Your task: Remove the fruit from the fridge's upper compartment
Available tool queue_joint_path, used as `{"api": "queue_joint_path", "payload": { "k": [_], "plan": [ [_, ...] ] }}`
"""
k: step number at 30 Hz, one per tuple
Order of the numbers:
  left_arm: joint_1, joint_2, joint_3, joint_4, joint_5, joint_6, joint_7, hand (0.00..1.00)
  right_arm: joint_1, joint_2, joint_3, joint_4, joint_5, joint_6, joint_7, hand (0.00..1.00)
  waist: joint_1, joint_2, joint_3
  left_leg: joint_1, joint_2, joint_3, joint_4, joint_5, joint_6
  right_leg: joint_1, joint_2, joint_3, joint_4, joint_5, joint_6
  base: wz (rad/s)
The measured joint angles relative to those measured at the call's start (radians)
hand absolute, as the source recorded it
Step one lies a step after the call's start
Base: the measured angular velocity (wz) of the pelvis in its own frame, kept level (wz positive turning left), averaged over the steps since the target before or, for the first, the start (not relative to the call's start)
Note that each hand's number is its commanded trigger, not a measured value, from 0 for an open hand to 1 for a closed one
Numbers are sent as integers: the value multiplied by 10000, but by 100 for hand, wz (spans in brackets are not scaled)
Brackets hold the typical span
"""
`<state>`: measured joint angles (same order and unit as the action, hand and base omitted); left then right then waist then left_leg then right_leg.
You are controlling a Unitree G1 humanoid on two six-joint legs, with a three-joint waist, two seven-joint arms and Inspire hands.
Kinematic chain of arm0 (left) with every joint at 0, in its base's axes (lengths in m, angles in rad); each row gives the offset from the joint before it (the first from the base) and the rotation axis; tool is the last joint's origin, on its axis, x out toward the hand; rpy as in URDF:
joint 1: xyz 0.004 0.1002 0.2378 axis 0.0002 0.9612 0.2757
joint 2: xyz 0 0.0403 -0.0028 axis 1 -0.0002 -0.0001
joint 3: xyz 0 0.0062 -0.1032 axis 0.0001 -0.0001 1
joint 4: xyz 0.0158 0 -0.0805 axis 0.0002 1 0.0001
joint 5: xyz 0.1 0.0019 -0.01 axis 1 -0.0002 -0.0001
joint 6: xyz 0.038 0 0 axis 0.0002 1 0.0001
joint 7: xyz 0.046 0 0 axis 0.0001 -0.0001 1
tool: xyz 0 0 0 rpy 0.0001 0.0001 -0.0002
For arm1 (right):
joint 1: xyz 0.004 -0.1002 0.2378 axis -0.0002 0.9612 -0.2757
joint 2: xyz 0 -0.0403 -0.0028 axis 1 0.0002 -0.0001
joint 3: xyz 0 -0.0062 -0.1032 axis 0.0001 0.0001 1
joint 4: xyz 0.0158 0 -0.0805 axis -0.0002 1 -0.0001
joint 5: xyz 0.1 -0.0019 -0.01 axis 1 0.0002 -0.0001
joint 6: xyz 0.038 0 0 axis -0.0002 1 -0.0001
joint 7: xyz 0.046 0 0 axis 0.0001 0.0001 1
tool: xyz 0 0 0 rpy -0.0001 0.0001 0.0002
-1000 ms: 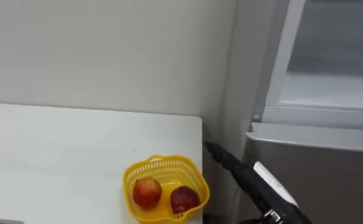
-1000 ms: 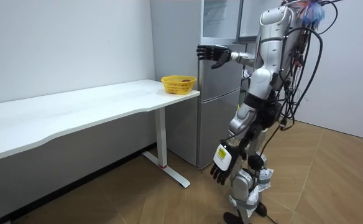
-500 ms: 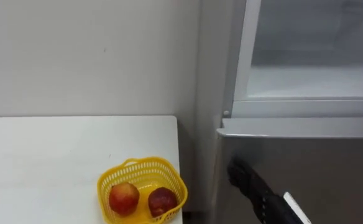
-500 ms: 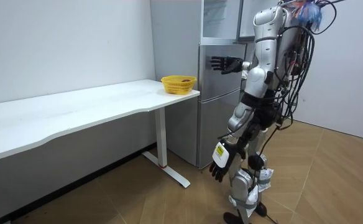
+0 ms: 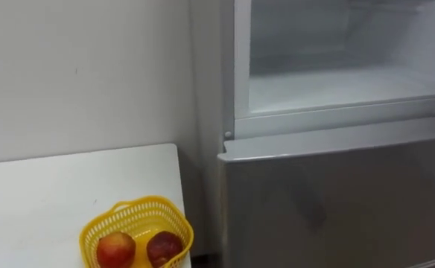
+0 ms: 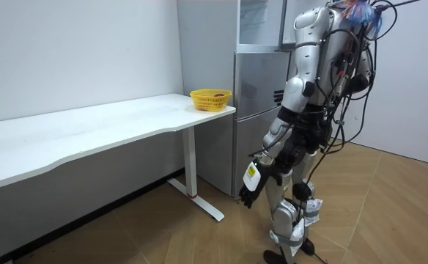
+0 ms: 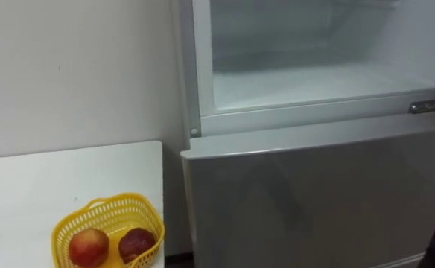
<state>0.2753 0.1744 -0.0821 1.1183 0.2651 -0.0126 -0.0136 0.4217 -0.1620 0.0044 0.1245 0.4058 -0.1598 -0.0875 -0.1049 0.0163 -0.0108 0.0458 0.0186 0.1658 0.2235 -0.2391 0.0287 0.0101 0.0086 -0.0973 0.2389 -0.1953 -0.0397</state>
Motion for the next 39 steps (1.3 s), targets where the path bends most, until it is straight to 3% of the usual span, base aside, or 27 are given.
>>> {"api": "queue_joint_path", "payload": {
  "k": [5,11,13,17,19,22,25,28,35,39],
  "plan": [
    [71,2,7,-159,-394,0,62,0,58,54,-238,748,1875,-3,-878,0,-28,-23,5,29,-5,-17,-7,-3,2,-42,-1,8,-5,-8,7,0],
    [154,50,61,-389,-389,2,134,0,-164,82,-1159,1055,3857,-12,-2325,0,-104,-218,54,144,-27,-35,-42,-2,3,13,15,83,30,-53,20,1],
    [239,110,169,-602,-385,3,124,0,-530,75,-1735,1212,5259,-11,-2956,0,-300,-369,111,154,-40,-83,-79,-2,4,53,2,47,6,-77,32,8],
    [506,121,905,-988,-379,6,50,0,-935,-78,-3037,1118,6950,-23,-3875,0,-347,-561,95,144,-69,-44,-149,1,10,-6,1,82,10,-82,43,-2],
    [693,128,1575,-1187,-378,-22,32,0,-1453,-584,-4056,973,7920,-41,-4415,0,-460,-648,90,145,-143,-48,-198,12,28,-63,14,97,7,-76,52,-6],
    [707,215,2093,-1276,-371,-21,46,0,-2204,-1150,-5301,984,9045,-314,-4696,0,-604,-794,86,150,-153,-7,-198,17,35,-29,28,104,-32,-76,58,0],
    [693,222,2549,-1545,-362,-53,51,0,-2592,-1423,-6526,1019,10209,-457,-4762,0,-703,-952,67,123,-151,-7,-209,18,32,0,12,88,-49,-78,55,3],
    [746,263,2799,-1537,-360,-58,43,0,-3076,-1545,-7488,1163,10628,-614,-4768,0,-831,-964,70,166,-143,47,-263,18,31,73,97,156,-189,-73,56,-4],
    [873,243,3408,-1795,-344,-58,27,0,-3814,-1649,-8449,1378,11131,-691,-4755,0,-872,-977,41,165,-131,202,-358,24,20,-146,109,260,-167,-74,47,-8],
    [877,242,3562,-1756,-218,-58,17,0,-4436,-1925,-8549,1375,11219,-688,-4405,0,-842,-976,31,194,-143,230,-358,25,21,-76,102,269,-141,-67,57,0]
  ]
}}
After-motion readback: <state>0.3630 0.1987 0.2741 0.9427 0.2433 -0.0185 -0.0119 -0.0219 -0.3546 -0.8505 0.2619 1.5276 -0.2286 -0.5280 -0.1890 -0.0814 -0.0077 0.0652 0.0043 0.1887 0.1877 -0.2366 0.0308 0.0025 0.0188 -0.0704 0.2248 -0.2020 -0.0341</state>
